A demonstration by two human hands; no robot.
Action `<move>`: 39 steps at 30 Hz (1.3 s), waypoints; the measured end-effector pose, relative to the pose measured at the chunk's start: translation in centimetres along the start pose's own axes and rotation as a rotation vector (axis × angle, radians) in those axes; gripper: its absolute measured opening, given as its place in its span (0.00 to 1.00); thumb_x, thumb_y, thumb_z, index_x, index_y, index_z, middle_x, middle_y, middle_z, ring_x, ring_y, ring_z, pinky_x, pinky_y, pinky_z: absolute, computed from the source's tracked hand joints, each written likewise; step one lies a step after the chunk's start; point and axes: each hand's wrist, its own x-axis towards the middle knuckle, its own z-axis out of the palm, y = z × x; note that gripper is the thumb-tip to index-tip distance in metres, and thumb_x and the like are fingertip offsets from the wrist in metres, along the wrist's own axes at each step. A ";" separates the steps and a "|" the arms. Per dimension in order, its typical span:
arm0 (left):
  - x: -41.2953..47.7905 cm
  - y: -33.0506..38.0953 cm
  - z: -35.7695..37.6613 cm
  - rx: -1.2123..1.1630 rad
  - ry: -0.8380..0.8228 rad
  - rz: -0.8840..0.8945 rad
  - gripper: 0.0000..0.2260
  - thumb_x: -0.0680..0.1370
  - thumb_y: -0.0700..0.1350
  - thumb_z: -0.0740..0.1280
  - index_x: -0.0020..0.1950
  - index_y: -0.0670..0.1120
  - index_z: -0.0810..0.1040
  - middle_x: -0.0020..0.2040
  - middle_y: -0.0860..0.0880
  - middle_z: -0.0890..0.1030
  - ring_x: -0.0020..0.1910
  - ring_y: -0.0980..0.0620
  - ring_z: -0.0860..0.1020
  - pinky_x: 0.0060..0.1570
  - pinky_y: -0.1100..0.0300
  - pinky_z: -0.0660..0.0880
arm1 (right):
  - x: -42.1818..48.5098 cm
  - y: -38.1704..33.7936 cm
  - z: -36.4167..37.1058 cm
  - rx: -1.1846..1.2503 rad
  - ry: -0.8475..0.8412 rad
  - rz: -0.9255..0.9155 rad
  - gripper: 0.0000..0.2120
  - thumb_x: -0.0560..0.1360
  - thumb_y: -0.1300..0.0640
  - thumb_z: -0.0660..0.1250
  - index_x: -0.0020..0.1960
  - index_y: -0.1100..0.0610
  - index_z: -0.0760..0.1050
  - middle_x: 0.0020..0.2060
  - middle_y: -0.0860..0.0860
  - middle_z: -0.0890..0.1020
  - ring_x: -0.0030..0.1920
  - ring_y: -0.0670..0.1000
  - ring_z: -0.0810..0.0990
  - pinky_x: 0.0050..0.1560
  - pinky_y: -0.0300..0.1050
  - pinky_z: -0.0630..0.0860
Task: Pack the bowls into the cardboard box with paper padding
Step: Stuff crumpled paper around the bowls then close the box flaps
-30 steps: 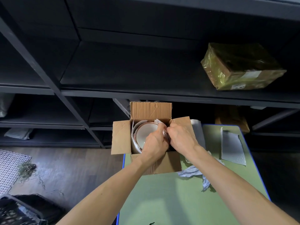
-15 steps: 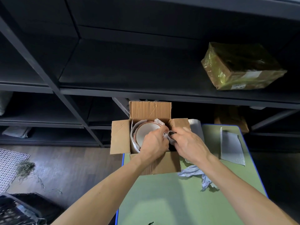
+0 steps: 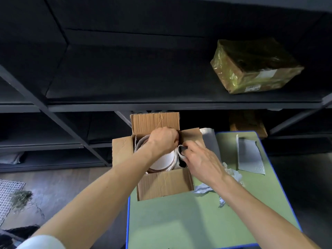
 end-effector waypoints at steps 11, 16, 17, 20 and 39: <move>2.2 -0.1 -1.8 0.036 -0.418 0.095 0.10 0.76 0.45 0.60 0.49 0.51 0.81 0.48 0.48 0.84 0.47 0.46 0.81 0.47 0.58 0.74 | -0.1 -0.4 -0.2 0.045 0.035 0.044 0.04 0.75 0.63 0.64 0.42 0.58 0.77 0.50 0.49 0.72 0.47 0.54 0.74 0.28 0.50 0.71; 2.2 0.6 -2.6 -0.028 -0.587 0.046 0.12 0.79 0.42 0.55 0.39 0.44 0.75 0.29 0.45 0.79 0.30 0.48 0.79 0.33 0.58 0.72 | -0.1 -0.6 -0.2 0.030 0.050 0.048 0.05 0.76 0.61 0.64 0.44 0.57 0.79 0.50 0.49 0.73 0.46 0.53 0.74 0.28 0.46 0.68; 2.2 0.6 -2.7 -0.041 -0.591 0.036 0.12 0.79 0.42 0.56 0.38 0.44 0.74 0.28 0.44 0.79 0.30 0.48 0.79 0.34 0.57 0.73 | -0.1 -0.6 -0.2 0.019 0.048 0.046 0.05 0.76 0.60 0.64 0.45 0.56 0.79 0.50 0.48 0.73 0.46 0.53 0.74 0.29 0.45 0.67; 2.3 0.4 -2.6 -0.045 -0.593 0.035 0.12 0.79 0.43 0.57 0.38 0.45 0.74 0.28 0.44 0.79 0.31 0.47 0.77 0.35 0.56 0.73 | -0.2 -0.8 -0.3 -0.009 0.048 0.052 0.06 0.77 0.59 0.63 0.47 0.55 0.79 0.50 0.48 0.73 0.47 0.52 0.74 0.29 0.44 0.64; 2.5 -0.5 -2.8 -0.217 -0.609 0.003 0.14 0.76 0.40 0.58 0.53 0.38 0.81 0.28 0.44 0.76 0.25 0.50 0.68 0.30 0.58 0.68 | 1.0 -2.0 -0.8 0.056 0.103 0.073 0.02 0.73 0.60 0.69 0.45 0.56 0.78 0.43 0.50 0.80 0.43 0.55 0.77 0.33 0.43 0.69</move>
